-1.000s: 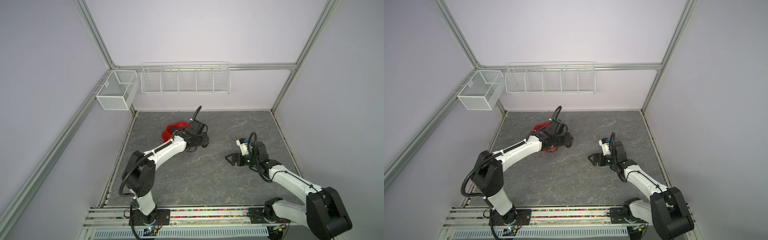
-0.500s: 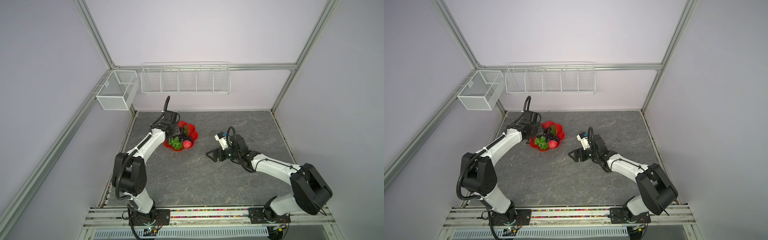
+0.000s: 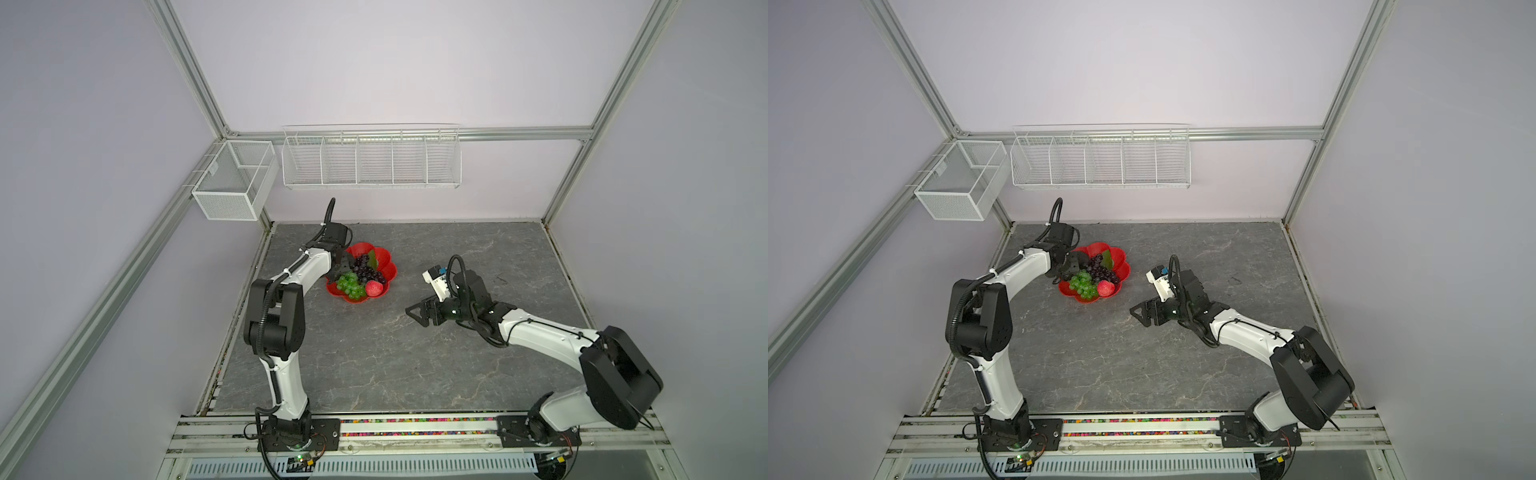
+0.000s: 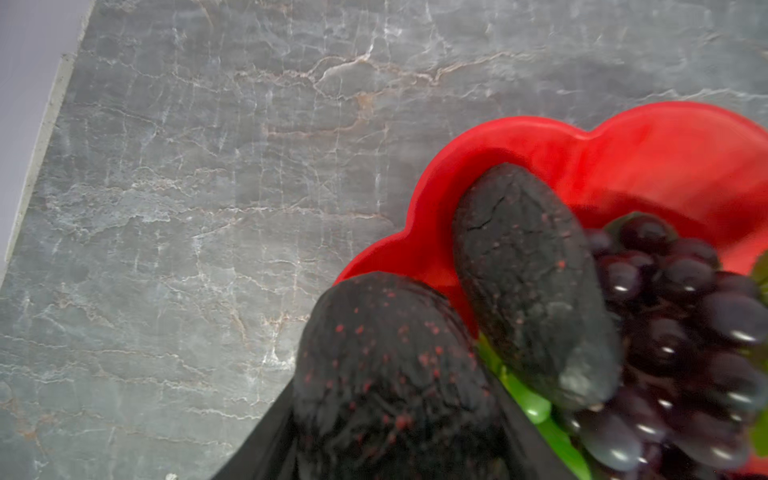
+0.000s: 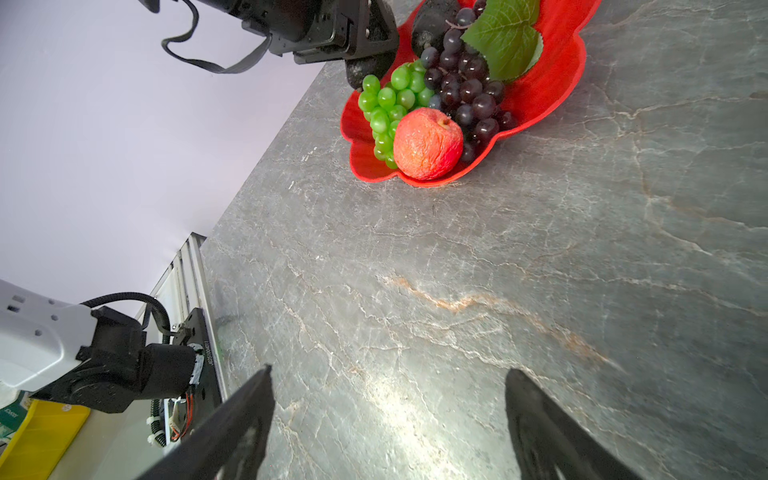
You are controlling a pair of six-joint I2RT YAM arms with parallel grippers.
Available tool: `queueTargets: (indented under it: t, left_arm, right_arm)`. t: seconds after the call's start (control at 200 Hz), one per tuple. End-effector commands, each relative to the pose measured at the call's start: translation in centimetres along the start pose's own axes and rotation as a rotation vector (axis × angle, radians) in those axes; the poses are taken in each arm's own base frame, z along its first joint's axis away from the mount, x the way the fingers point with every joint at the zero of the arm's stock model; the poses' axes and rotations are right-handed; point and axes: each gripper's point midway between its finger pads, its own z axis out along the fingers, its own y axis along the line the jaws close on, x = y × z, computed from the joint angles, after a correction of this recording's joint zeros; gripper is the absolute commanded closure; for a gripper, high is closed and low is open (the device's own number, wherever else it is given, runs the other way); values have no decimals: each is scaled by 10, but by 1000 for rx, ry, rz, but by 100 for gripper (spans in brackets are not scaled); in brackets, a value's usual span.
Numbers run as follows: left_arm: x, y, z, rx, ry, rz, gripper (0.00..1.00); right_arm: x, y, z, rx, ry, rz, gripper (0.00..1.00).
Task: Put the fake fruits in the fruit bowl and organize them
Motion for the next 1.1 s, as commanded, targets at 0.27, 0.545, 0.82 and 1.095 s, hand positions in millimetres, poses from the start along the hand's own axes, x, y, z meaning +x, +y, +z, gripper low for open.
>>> queueTargets:
  t: [0.27, 0.545, 0.82, 1.095]
  left_arm:
    - [-12, 4, -10, 8, -43, 13, 38]
    - [-15, 3, -18, 31, -61, 9, 33]
    - [-30, 7, -67, 92, -189, -36, 33]
    - [-28, 54, -155, 104, -564, -152, 26]
  right_arm:
    - [-8, 5, 5, -8, 0, -13, 12]
    - [-14, 8, 10, -32, -3, -4, 12]
    - [-21, 5, 5, -15, -22, -19, 12]
    - [-61, -89, -88, 228, -263, 95, 12]
